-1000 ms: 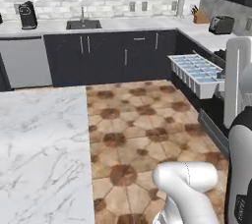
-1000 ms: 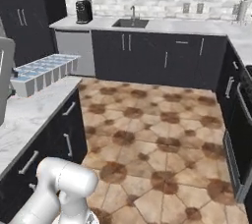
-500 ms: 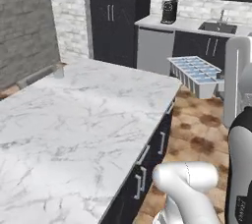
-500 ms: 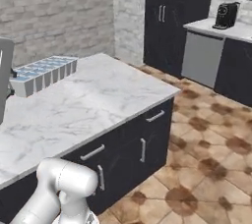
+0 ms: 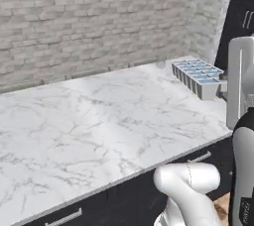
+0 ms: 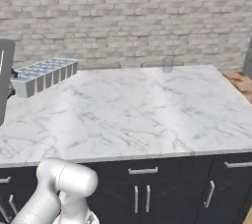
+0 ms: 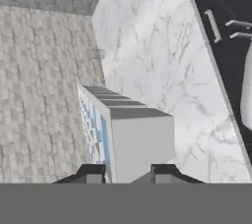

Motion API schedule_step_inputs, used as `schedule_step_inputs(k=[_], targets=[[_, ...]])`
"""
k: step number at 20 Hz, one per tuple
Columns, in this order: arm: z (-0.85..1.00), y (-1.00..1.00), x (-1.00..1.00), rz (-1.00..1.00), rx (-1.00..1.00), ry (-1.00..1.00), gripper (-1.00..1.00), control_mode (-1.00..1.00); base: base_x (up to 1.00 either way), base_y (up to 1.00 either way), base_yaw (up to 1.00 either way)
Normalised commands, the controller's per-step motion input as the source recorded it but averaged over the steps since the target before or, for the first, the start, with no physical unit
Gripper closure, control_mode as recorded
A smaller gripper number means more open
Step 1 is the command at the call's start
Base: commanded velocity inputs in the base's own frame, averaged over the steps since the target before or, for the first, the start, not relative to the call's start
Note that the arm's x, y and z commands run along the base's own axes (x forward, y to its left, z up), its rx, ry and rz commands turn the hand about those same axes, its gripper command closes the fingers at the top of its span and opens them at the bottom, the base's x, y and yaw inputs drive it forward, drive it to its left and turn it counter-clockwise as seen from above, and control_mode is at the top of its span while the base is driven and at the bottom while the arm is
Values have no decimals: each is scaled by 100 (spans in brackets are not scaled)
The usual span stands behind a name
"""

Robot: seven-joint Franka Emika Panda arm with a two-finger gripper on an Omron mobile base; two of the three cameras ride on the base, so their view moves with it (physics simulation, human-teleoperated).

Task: Open the freezer door, pick up the ice cube tray from the freezer, and place it on the dining counter.

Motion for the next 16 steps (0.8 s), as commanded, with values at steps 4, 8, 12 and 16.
schedule_step_inputs(k=[4, 8, 12, 16], targets=[[0, 0, 0, 0, 0, 0, 100, 100, 7, -49, 85], [0, 0, 0, 0, 0, 0, 100, 100, 33, -81, 61], [-37, -77, 79, 30, 14, -3, 100, -100, 0, 0, 0], [-41, -73, 100, 24, 15, 0, 100, -100, 0, 0, 0]])
